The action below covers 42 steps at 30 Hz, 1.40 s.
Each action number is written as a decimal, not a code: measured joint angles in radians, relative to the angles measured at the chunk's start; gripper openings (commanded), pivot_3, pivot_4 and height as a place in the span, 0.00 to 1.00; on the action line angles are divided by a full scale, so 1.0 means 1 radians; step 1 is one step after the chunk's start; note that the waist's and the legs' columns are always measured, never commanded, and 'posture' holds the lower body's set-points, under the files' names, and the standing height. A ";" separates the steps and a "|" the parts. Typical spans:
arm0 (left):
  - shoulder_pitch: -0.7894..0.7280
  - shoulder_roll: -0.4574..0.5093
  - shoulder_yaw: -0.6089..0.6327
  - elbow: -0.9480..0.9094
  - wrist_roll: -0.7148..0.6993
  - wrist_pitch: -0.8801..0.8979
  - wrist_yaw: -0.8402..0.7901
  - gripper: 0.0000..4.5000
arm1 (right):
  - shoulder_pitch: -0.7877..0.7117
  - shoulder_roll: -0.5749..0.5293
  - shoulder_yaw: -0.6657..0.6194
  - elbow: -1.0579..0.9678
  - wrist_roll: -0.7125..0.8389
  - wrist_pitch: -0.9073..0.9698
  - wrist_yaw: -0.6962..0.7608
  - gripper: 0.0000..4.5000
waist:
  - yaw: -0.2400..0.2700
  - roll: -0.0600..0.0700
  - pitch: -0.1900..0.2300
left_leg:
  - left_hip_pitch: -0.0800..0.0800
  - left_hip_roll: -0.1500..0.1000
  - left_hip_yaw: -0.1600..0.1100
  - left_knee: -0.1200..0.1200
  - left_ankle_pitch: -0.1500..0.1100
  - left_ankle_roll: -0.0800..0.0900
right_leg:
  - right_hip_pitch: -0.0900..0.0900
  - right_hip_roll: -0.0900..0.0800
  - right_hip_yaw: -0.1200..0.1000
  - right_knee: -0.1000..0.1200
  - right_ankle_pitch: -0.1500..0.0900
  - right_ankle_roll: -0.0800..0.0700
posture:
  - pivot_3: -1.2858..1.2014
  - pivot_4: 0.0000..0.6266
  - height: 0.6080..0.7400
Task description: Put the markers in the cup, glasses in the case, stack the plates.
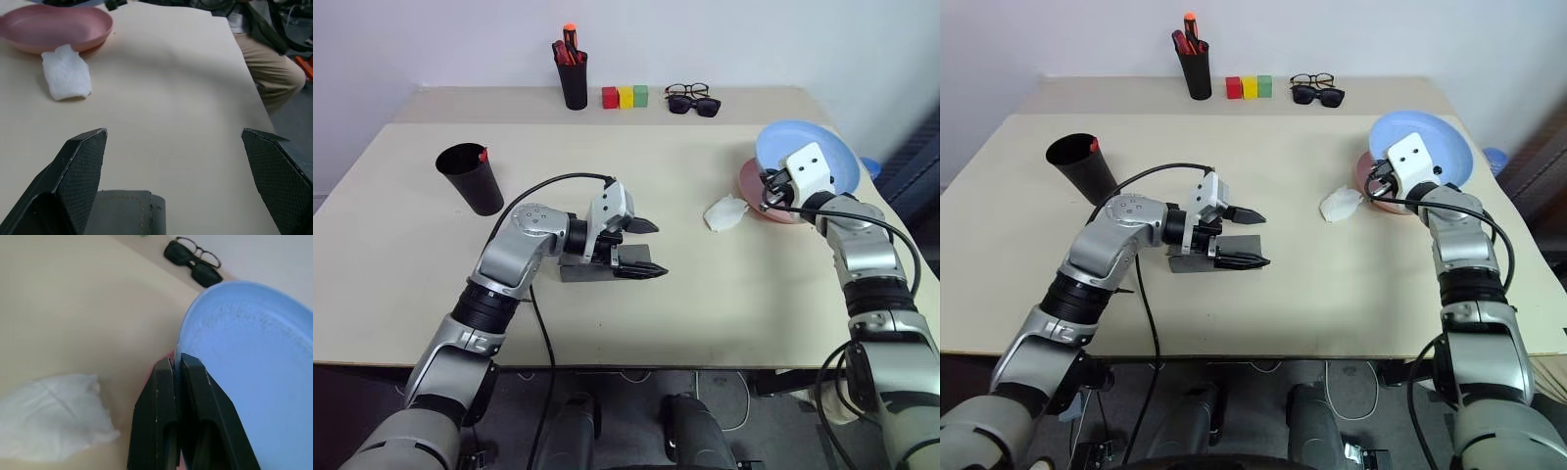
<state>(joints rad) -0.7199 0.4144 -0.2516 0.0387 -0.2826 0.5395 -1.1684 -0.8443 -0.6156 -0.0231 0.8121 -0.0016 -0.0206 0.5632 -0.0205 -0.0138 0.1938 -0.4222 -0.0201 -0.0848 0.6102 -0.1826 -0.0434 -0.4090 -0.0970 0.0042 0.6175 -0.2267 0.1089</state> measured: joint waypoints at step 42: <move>0.139 0.126 0.086 -0.221 -0.131 0.045 0.117 1.00 | 0.036 0.225 -0.065 0.125 0.121 0.086 0.064 0.01 | -0.024 0.001 0.000 | 0.004 0.000 0.000 0.000 0.000 0.000 | 0.002 0.000 0.001 0.003 0.000 -0.001 | 0.52 0.24 1.00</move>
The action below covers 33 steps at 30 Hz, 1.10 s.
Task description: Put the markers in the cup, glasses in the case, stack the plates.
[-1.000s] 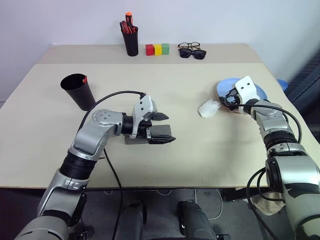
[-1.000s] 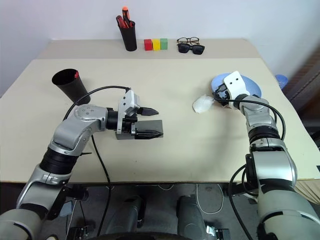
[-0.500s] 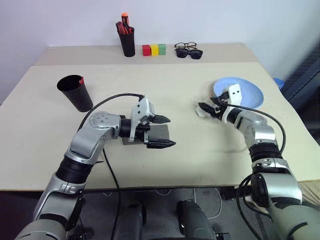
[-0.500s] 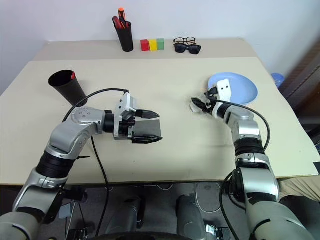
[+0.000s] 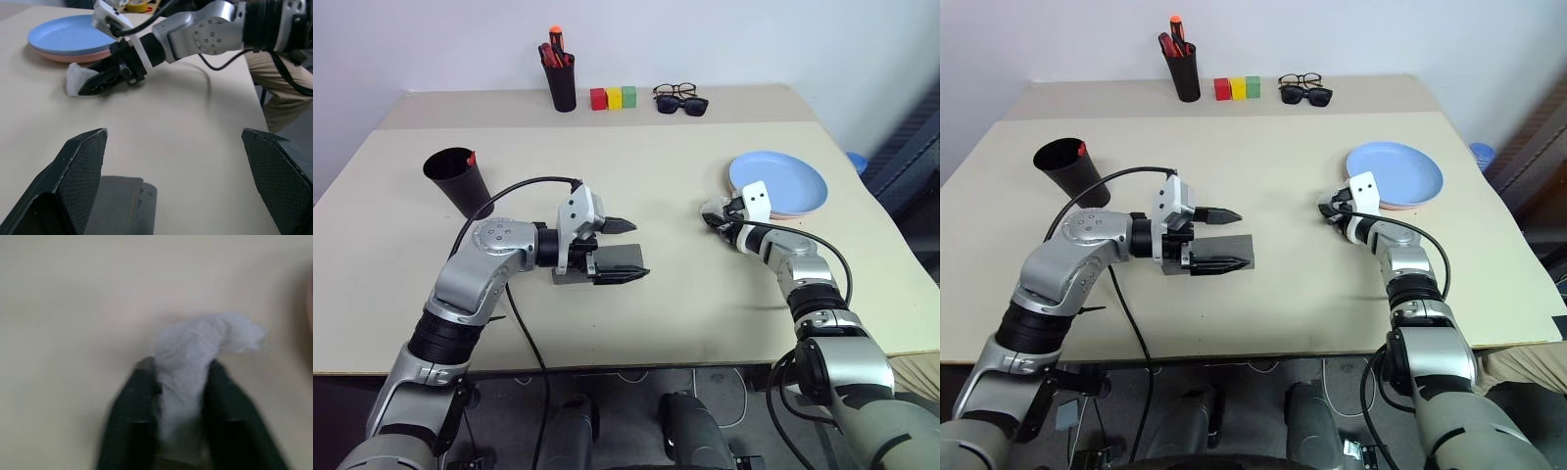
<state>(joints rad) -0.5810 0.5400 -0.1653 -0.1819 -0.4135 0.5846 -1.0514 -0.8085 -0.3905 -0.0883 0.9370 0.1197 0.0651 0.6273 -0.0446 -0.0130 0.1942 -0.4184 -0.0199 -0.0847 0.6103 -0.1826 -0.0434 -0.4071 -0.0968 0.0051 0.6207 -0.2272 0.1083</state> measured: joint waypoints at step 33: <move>0.000 -0.115 0.024 0.059 0.053 -0.055 0.266 1.00 | -0.266 -0.227 -0.104 0.340 -0.056 -0.214 -0.202 0.67 | 0.002 0.001 0.001 | 0.000 0.000 0.003 -0.002 0.000 0.000 | -0.001 0.000 0.004 -0.002 0.000 0.000 | 0.52 0.24 1.00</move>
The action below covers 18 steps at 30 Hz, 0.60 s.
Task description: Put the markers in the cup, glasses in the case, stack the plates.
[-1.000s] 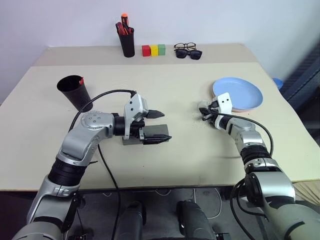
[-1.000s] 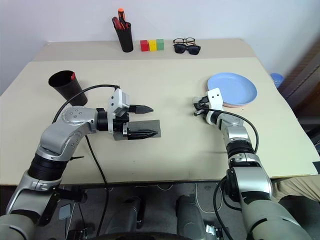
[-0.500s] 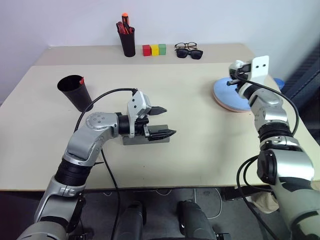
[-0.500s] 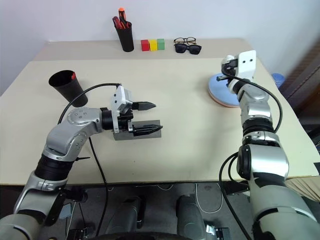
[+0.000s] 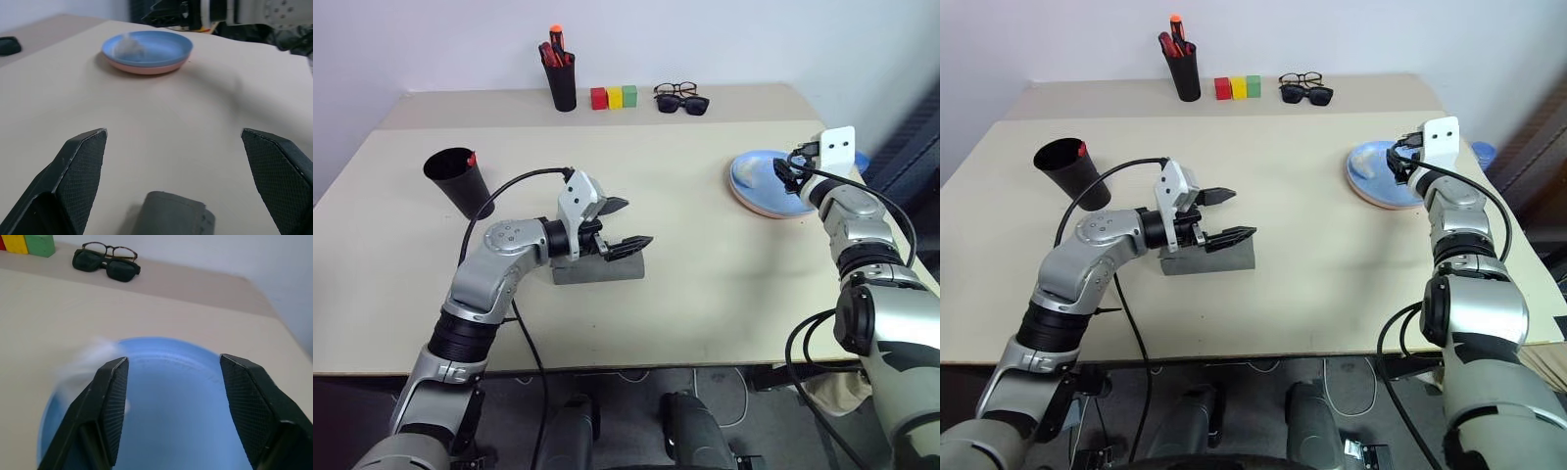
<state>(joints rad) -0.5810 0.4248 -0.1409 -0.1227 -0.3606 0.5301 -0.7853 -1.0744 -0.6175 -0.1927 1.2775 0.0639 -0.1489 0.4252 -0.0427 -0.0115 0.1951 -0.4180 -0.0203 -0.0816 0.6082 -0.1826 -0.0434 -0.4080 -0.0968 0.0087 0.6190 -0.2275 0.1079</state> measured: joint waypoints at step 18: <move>0.388 0.047 0.250 -0.082 0.020 -0.214 0.086 1.00 | 0.938 -0.126 -0.131 -1.199 0.314 0.366 0.453 0.67 | 0.007 0.000 -0.001 | 0.001 0.000 0.001 0.000 -0.001 0.000 | 0.000 0.000 0.001 0.001 -0.001 0.000 | 0.52 0.24 1.00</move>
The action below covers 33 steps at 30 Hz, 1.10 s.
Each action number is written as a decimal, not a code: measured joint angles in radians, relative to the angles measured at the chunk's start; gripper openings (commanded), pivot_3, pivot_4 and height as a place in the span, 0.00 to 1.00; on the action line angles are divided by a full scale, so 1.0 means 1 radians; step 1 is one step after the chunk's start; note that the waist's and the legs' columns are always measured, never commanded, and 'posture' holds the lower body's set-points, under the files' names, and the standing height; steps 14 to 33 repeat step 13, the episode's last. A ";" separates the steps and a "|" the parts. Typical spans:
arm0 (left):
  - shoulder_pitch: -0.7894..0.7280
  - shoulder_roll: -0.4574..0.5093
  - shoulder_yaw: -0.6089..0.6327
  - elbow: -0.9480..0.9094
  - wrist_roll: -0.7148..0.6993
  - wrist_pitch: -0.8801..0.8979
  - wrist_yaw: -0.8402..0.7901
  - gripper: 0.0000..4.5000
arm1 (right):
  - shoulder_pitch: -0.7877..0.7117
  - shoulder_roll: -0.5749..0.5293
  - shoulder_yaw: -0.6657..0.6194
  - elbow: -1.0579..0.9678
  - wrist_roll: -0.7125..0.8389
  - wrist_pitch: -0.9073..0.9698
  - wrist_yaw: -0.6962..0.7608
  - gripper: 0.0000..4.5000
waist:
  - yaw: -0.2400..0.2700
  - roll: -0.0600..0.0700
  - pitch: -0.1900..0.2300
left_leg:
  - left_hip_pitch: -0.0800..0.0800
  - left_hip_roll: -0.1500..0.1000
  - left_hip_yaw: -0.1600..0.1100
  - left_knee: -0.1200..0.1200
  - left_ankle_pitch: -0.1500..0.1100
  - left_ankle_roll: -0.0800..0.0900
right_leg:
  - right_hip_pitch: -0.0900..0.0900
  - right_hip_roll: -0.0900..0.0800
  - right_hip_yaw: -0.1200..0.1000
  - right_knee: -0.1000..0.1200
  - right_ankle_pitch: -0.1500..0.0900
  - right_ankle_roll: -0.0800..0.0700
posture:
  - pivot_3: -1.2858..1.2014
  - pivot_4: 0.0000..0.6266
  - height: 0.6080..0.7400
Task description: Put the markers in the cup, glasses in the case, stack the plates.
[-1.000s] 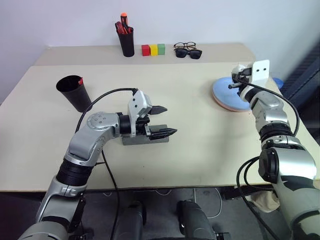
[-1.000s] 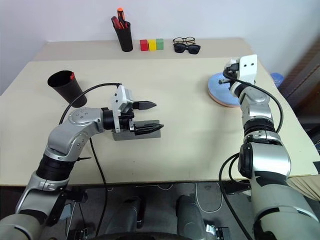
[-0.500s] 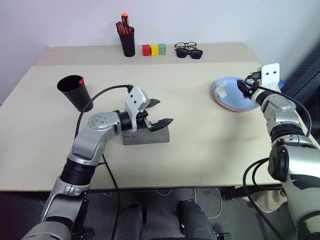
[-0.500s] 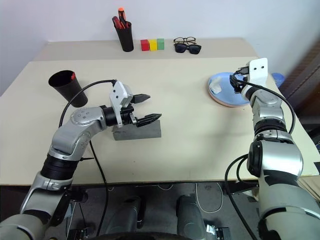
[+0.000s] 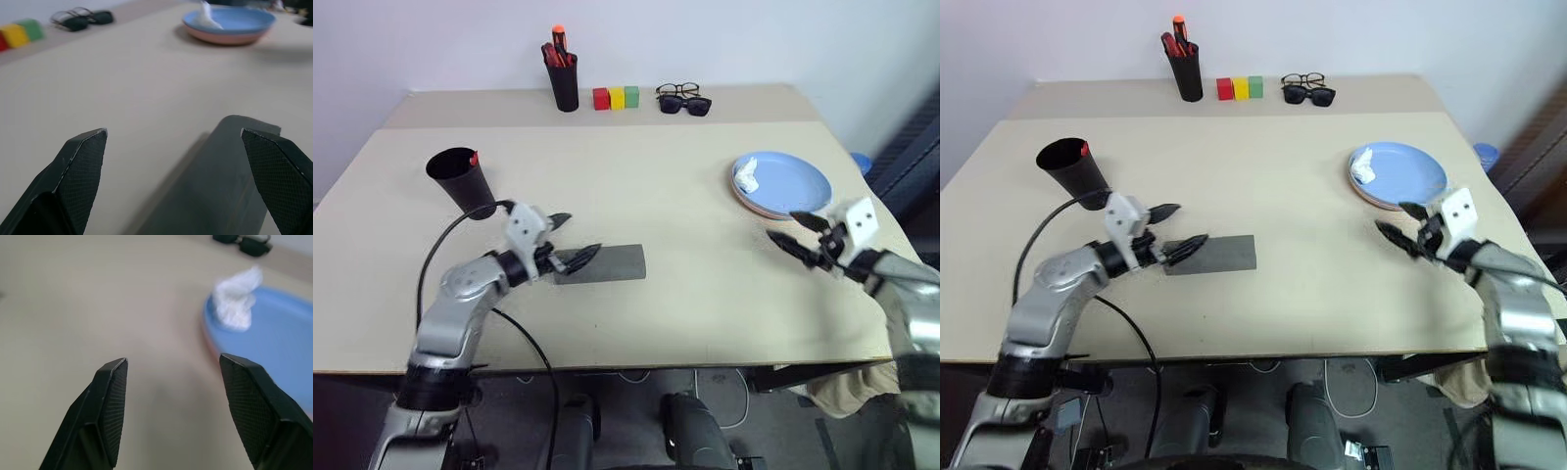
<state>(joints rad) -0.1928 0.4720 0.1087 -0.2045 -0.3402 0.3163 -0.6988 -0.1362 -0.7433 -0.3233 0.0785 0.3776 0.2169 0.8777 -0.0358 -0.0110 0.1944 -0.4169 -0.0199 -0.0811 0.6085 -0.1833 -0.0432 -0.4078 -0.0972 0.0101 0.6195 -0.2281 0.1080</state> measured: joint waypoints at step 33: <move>0.296 0.120 0.227 -0.193 -0.155 0.033 -0.040 1.00 | 0.295 -0.003 -0.211 -0.233 0.077 0.061 -0.025 0.67 | 0.022 0.000 -0.001 | 0.000 0.002 0.004 0.000 -0.004 -0.004 | 0.001 -0.001 0.002 -0.007 -0.002 0.001 | 0.52 0.24 1.00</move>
